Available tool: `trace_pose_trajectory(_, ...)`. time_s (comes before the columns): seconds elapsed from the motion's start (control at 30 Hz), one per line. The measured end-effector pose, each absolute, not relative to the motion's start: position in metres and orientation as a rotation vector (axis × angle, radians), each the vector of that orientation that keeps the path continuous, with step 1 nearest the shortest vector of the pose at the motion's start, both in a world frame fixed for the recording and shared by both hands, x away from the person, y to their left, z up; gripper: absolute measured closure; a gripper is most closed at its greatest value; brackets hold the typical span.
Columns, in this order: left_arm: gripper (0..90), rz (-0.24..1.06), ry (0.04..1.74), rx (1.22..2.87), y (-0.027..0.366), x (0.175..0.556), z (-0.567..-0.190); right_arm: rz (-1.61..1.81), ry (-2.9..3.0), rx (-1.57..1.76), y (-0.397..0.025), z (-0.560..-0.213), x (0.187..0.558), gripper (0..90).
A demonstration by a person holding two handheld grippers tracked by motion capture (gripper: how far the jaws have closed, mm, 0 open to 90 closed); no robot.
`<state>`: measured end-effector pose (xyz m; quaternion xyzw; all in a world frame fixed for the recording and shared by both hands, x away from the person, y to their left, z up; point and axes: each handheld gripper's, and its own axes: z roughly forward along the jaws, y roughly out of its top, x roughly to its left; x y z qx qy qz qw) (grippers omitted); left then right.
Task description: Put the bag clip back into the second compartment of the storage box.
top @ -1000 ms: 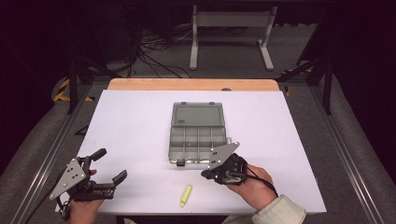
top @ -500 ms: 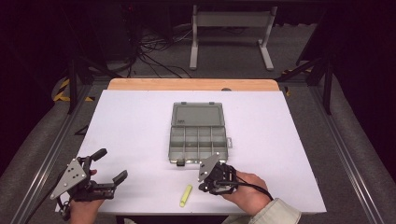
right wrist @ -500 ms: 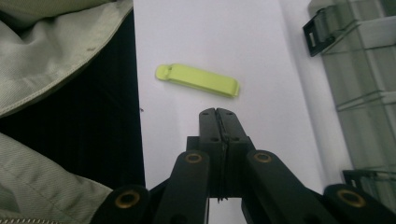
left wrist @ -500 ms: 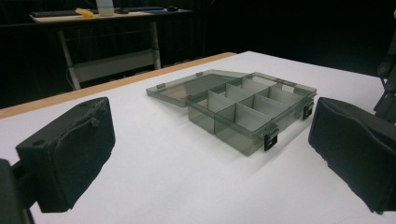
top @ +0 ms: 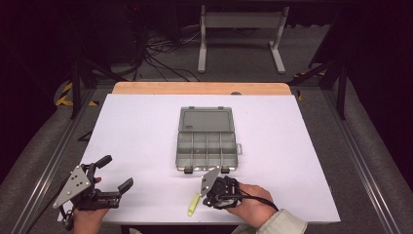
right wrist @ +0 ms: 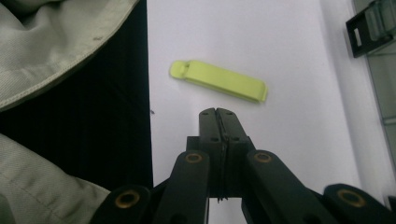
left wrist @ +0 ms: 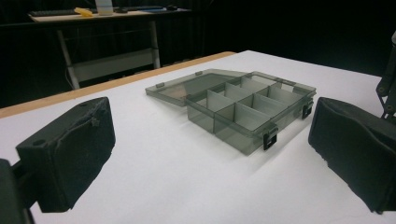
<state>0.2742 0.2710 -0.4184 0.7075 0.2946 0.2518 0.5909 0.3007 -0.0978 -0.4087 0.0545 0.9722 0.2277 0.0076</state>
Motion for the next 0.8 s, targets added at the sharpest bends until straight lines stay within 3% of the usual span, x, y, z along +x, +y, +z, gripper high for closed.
trace_pose_trajectory(0.8,1.0,0.584,0.689,1.646,0.271,0.275,-0.419,0.744,3.105,0.075,-0.072,-0.431,0.295,90.0)
